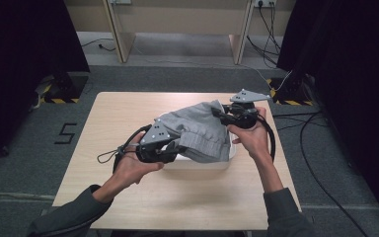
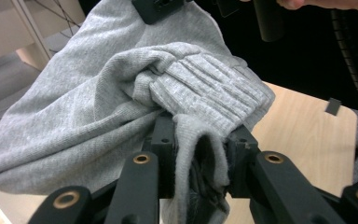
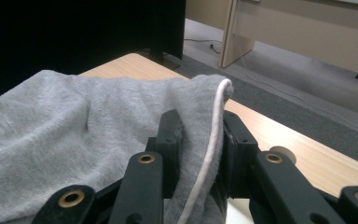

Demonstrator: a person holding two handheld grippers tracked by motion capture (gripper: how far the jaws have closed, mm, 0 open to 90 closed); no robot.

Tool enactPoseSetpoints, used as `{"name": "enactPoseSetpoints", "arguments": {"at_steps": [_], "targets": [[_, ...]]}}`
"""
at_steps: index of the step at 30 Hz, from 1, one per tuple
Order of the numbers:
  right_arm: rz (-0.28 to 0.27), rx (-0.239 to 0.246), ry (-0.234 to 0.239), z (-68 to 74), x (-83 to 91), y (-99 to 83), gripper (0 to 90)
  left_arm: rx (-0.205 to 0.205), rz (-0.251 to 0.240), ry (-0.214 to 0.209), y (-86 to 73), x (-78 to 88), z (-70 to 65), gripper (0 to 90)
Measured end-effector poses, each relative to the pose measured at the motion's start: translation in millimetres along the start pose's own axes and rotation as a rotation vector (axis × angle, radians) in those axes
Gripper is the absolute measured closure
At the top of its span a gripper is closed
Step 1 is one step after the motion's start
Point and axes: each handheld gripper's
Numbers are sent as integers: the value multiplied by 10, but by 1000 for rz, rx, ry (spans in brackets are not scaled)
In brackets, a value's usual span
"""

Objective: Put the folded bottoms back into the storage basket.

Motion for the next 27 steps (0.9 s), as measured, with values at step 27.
{"name": "enactPoseSetpoints", "arguments": {"at_steps": [27], "targets": [[107,-84,-33,-371,-556,-471,731,73,149,47,-381,-628,391,704]]}}
Point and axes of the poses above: each handheld gripper's, and its own axes: x roughly backward along the jaws, y roughly out of its top, z roughly to its left, and after that the axes turned 8 degrees about -z, right-handed
